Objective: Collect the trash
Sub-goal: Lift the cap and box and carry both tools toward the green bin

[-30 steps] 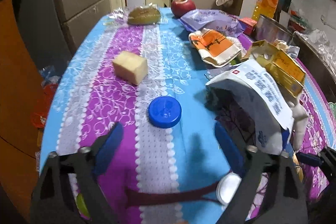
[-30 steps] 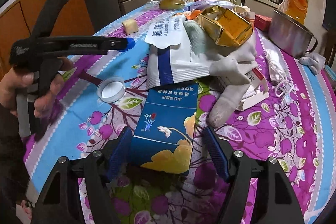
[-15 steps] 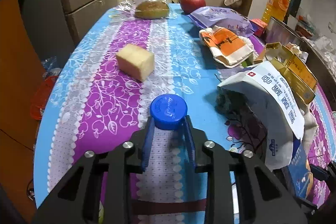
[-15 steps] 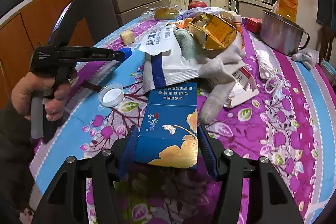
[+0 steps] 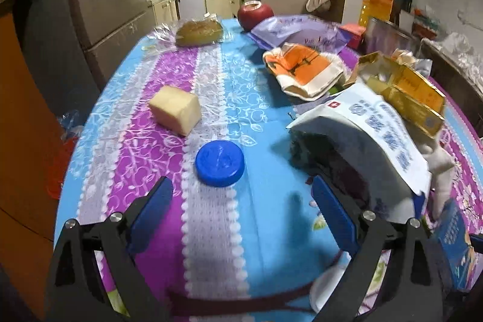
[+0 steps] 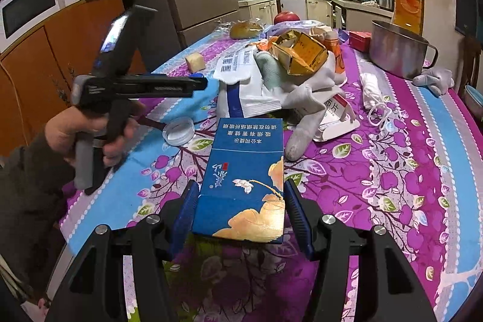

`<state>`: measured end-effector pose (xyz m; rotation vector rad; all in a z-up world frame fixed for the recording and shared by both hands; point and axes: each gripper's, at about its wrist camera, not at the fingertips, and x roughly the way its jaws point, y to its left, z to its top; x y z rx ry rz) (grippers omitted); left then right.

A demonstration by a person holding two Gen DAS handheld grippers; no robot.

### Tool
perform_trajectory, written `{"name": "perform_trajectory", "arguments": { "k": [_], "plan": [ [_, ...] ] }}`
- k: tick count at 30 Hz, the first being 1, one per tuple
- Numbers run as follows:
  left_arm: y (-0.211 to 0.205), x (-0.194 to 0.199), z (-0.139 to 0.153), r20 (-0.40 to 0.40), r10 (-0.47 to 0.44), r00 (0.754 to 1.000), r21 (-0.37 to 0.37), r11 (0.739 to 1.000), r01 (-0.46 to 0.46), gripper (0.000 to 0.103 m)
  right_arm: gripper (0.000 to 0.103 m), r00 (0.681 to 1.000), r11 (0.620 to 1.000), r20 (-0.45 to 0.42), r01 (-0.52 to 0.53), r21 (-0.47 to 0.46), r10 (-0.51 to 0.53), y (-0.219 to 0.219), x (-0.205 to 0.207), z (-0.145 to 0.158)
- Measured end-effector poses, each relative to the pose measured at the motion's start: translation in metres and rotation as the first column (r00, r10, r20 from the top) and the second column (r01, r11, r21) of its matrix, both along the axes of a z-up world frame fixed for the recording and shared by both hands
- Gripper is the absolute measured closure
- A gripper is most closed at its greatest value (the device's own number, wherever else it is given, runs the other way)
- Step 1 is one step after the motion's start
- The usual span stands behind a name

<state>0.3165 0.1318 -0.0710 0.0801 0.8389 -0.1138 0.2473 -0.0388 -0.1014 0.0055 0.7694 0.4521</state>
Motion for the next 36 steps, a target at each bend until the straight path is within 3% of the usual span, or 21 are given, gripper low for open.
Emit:
{"name": "perform_trajectory", "arguments": {
  "k": [3, 4, 8, 10, 15, 22, 25, 29, 36],
  "plan": [
    [0.007, 0.015, -0.004, -0.032, 0.048, 0.998, -0.004, 0.999, -0.048, 0.019, 0.044, 1.0, 1.0, -0.002, -0.006, 0.007, 0.006, 0.002, 0.001, 0.001],
    [0.013, 0.022, -0.006, -0.053, 0.071, 0.996, -0.019, 0.997, -0.072, 0.031, 0.044, 1.0, 1.0, -0.001, -0.008, 0.009, 0.008, 0.003, 0.001, 0.002],
    [0.019, 0.025, -0.006, -0.061, 0.094, 0.994, -0.015, 0.995, -0.095, 0.061, 0.044, 1.0, 1.0, 0.006, -0.003, 0.015, 0.003, 0.002, 0.002, 0.003],
    [0.017, 0.022, -0.006, -0.055, 0.084, 0.995, -0.007, 0.996, -0.085, 0.065, 0.044, 1.0, 1.0, 0.006, 0.002, 0.016, -0.002, 0.0, 0.003, 0.002],
    [0.013, 0.01, 0.0, -0.012, 0.114, 0.993, 0.021, 0.993, -0.113, 0.065, 0.044, 0.999, 1.0, 0.041, 0.009, 0.017, -0.01, -0.003, -0.001, 0.005],
    [-0.026, -0.065, 0.06, 0.219, 0.107, 0.97, 0.023, 0.993, -0.115, 0.065, 0.044, 0.978, 0.999, 0.205, 0.051, -0.007, -0.049, -0.014, -0.024, 0.031],
    [-0.05, -0.111, 0.081, 0.319, 0.11, 0.941, 0.008, 0.993, -0.118, 0.065, 0.044, 0.95, 0.995, 0.301, 0.094, -0.025, -0.082, -0.023, -0.038, 0.046],
    [-0.068, -0.151, 0.095, 0.387, 0.142, 0.911, -0.041, 0.99, -0.136, 0.065, 0.044, 0.895, 0.985, 0.421, 0.171, -0.015, -0.149, -0.043, -0.054, 0.07],
    [-0.095, -0.194, 0.113, 0.471, 0.181, 0.863, -0.094, 0.983, -0.155, 0.065, 0.044, 0.844, 0.973, 0.496, 0.232, 0.011, -0.207, -0.066, -0.072, 0.097]
  ]
}}
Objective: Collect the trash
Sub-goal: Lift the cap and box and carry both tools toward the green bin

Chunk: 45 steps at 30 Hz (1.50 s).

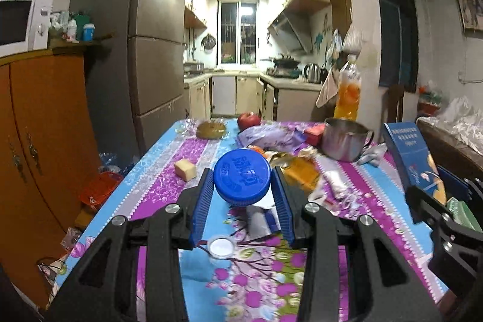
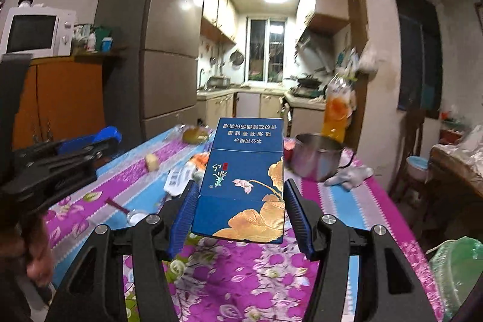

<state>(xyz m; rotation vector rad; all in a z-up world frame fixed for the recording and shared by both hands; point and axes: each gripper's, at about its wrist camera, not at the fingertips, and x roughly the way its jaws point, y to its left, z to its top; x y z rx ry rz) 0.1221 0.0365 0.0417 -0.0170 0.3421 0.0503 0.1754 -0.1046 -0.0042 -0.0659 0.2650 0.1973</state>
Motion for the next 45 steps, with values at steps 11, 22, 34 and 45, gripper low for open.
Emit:
{"name": "perform_trajectory", "arguments": {
  "k": [11, 22, 34, 45],
  "plan": [
    [-0.045, -0.017, 0.005, 0.018, -0.057, 0.998, -0.005, 0.998, 0.057, 0.065, 0.044, 0.996, 0.996, 0.036, 0.084, 0.015, -0.084, -0.039, -0.025, 0.021],
    [-0.119, -0.011, 0.008, 0.011, -0.185, 0.983, -0.002, 0.983, 0.185, 0.065, 0.044, 0.973, 0.974, 0.028, 0.226, 0.028, -0.227, -0.124, -0.045, 0.03],
    [-0.244, -0.007, 0.012, 0.019, -0.391, 0.92, 0.006, 0.92, 0.391, 0.065, 0.044, 0.886, 0.886, 0.015, 0.462, 0.038, -0.463, -0.261, -0.082, 0.036],
    [-0.362, 0.003, 0.0, -0.052, -0.565, 0.824, 0.009, 0.825, 0.566, 0.065, 0.044, 0.789, 0.79, -0.079, 0.612, 0.02, -0.609, -0.396, -0.106, 0.026]
  ]
}}
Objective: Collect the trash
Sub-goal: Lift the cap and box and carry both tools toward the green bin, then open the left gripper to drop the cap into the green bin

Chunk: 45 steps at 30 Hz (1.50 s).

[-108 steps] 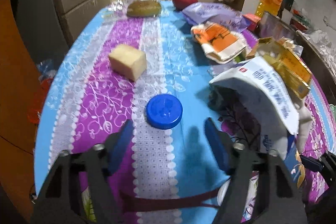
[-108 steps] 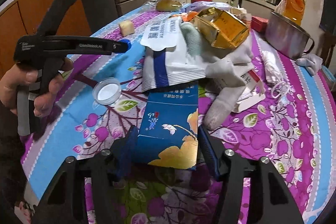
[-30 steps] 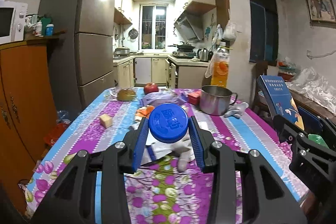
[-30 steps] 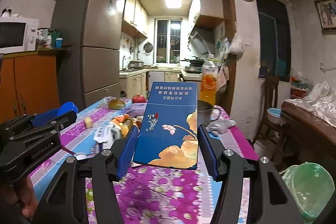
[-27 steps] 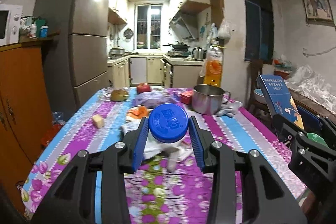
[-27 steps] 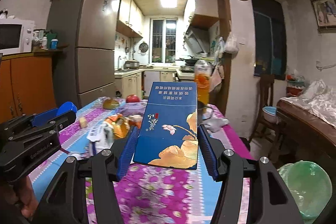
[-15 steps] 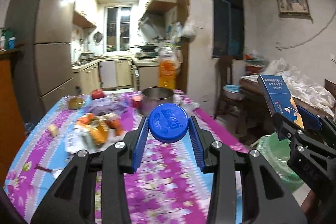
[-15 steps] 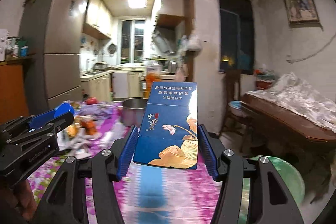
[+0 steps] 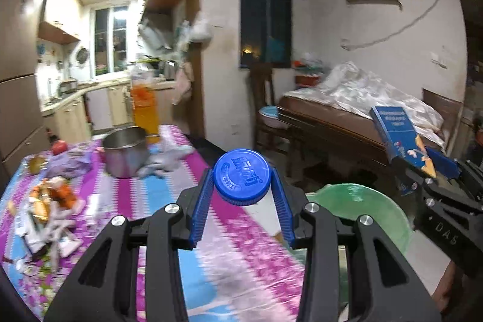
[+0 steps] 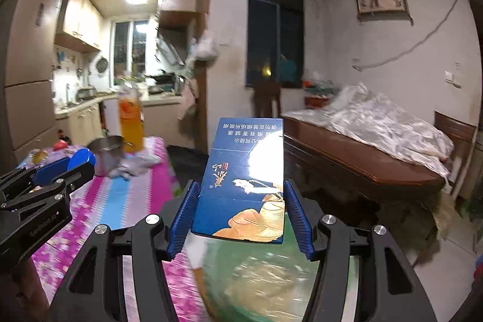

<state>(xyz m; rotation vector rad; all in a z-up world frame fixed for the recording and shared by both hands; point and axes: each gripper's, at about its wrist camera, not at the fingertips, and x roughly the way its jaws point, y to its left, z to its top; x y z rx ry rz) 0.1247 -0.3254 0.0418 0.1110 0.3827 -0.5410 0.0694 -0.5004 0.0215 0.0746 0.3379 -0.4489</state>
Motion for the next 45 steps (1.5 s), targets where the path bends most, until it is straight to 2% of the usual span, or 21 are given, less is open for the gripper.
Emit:
{"name": "perform_trajectory", "arguments": {
  "k": [5, 10, 15, 21, 28, 42, 43, 45],
  "plan": [
    [-0.055, 0.013, -0.016, -0.09, -0.088, 0.992, 0.041, 0.995, 0.091, 0.065, 0.044, 0.989, 0.994, -0.146, 0.018, 0.105, -0.003, -0.074, 0.016, -0.022],
    [-0.104, 0.033, -0.047, -0.238, -0.147, 0.96, 0.087, 0.981, 0.172, 0.065, 0.044, 0.962, 0.983, -0.272, 0.018, 0.183, 0.033, -0.119, 0.032, -0.052],
    [-0.135, 0.047, -0.074, -0.356, -0.145, 0.923, 0.148, 0.967, 0.209, 0.065, 0.044, 0.92, 0.967, -0.383, 0.021, 0.254, 0.081, -0.155, 0.052, -0.08],
    [-0.152, 0.063, -0.095, -0.42, -0.105, 0.901, 0.219, 0.952, 0.213, 0.065, 0.044, 0.863, 0.954, -0.49, 0.033, 0.297, 0.123, -0.165, 0.065, -0.101],
    [-0.158, 0.072, -0.108, -0.456, -0.065, 0.888, 0.269, 0.941, 0.207, 0.065, 0.044, 0.835, 0.947, -0.532, 0.047, 0.319, 0.138, -0.178, 0.074, -0.107],
    [-0.168, 0.074, -0.113, -0.46, -0.055, 0.886, 0.282, 0.937, 0.205, 0.065, 0.044, 0.84, 0.94, -0.519, 0.03, 0.341, 0.161, -0.168, 0.068, -0.11],
    [-0.169, 0.073, -0.113, -0.461, -0.057, 0.886, 0.283, 0.936, 0.207, 0.064, 0.044, 0.84, 0.939, -0.518, 0.031, 0.343, 0.161, -0.168, 0.068, -0.11],
    [-0.17, 0.073, -0.113, -0.457, -0.058, 0.888, 0.285, 0.936, 0.208, 0.05, 0.037, 0.842, 0.938, -0.515, 0.031, 0.346, 0.163, -0.169, 0.067, -0.11]
  ]
}}
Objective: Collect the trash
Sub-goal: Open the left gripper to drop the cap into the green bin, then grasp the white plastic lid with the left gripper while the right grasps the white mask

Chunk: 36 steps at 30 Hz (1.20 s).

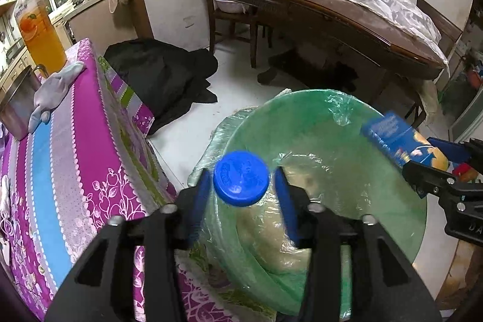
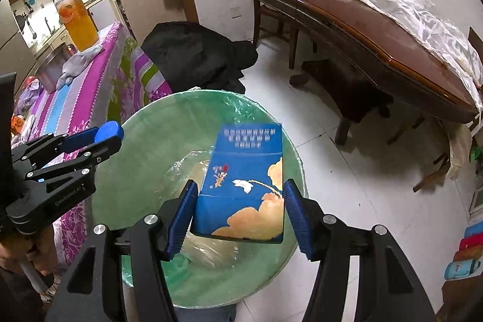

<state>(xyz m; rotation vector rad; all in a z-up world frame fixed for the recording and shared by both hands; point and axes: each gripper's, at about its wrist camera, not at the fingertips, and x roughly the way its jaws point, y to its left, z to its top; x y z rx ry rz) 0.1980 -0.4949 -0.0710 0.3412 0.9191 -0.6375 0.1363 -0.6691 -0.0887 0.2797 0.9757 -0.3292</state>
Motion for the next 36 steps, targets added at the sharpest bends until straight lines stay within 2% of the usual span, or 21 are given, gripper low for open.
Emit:
{"name": "perform_trajectory", "arguments": {
  "k": [1, 2, 4, 14, 16, 19, 23, 27, 32, 36],
  "plan": [
    [0.0, 0.0, 0.001, 0.008, 0.0, 1.0, -0.001, 1.0, 0.0, 0.039, 0.035, 1.0, 1.0, 0.005, 0.001, 0.003, -0.001, 0.0, -0.001, 0.0],
    [0.0, -0.001, 0.002, 0.017, 0.0, 1.0, -0.003, 1.0, 0.0, 0.032, 0.034, 1.0, 1.0, 0.01, 0.004, 0.006, -0.004, 0.0, -0.001, 0.0],
    [0.001, -0.001, 0.001, 0.019, 0.002, 1.0, -0.003, 1.0, -0.002, 0.027, 0.034, 1.0, 1.0, 0.017, 0.006, 0.01, -0.006, 0.0, -0.003, 0.0],
    [0.009, 0.001, -0.001, 0.015, 0.018, 1.0, -0.004, 1.0, -0.018, 0.026, 0.033, 0.998, 1.0, 0.06, 0.007, -0.015, -0.006, 0.011, -0.011, 0.012],
    [0.012, -0.001, 0.0, 0.02, 0.016, 1.0, -0.008, 1.0, -0.016, 0.026, 0.033, 0.996, 0.999, 0.089, 0.002, -0.037, 0.001, 0.016, -0.015, 0.017],
    [0.026, -0.005, 0.004, 0.042, 0.014, 0.999, -0.023, 1.0, -0.013, 0.026, 0.029, 0.982, 0.992, 0.188, 0.005, -0.125, 0.019, 0.038, -0.03, 0.034],
    [0.058, -0.011, 0.011, 0.094, 0.025, 0.995, -0.04, 0.999, -0.021, 0.026, 0.021, 0.934, 0.971, 0.354, 0.041, -0.234, 0.046, 0.083, -0.055, 0.053],
    [0.107, -0.011, 0.017, 0.133, 0.082, 0.988, -0.051, 0.996, -0.076, 0.026, 0.019, 0.884, 0.966, 0.456, 0.025, -0.259, 0.1, 0.131, -0.063, 0.055],
    [0.173, -0.008, 0.025, 0.171, 0.17, 0.971, -0.061, 0.985, -0.161, 0.026, 0.019, 0.832, 0.961, 0.514, -0.075, -0.267, 0.208, 0.192, -0.052, 0.051],
    [0.231, -0.004, 0.03, 0.195, 0.257, 0.946, -0.063, 0.966, -0.25, 0.026, 0.019, 0.811, 0.952, 0.508, -0.189, -0.242, 0.29, 0.241, -0.031, 0.047]
  ]
}}
